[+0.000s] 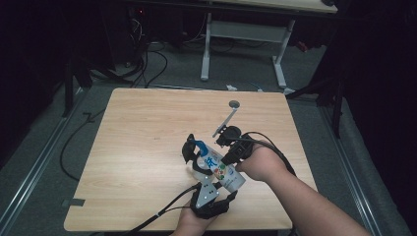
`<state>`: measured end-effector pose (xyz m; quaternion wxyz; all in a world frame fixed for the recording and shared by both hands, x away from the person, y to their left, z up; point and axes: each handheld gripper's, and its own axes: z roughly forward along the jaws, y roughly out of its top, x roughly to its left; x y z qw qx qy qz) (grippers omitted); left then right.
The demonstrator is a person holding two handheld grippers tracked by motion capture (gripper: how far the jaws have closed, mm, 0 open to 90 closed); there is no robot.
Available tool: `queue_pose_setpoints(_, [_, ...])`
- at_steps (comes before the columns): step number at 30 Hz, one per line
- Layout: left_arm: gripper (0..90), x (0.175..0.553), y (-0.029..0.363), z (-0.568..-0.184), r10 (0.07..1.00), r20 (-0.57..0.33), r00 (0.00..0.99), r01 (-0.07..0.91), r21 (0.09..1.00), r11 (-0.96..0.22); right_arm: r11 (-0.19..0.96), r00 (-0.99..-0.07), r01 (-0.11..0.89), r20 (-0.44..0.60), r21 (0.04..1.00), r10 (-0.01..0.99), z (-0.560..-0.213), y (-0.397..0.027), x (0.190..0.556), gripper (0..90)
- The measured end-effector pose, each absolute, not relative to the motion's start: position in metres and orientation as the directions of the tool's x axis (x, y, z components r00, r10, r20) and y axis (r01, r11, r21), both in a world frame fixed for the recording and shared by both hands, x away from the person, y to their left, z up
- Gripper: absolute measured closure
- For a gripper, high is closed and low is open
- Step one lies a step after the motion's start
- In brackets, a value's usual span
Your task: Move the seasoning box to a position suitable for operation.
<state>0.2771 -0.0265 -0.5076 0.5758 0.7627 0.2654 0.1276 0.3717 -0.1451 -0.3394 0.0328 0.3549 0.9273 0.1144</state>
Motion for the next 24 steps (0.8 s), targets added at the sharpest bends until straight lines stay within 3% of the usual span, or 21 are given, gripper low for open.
queue_pose_setpoints(24, [50.0,0.2766,-0.0275,-0.508,0.551,-0.105,0.828,0.255,0.946,-0.202,0.717,-0.741,0.665,0.059,0.21,0.669,-0.3408,-0.1478,0.3783,89.8])
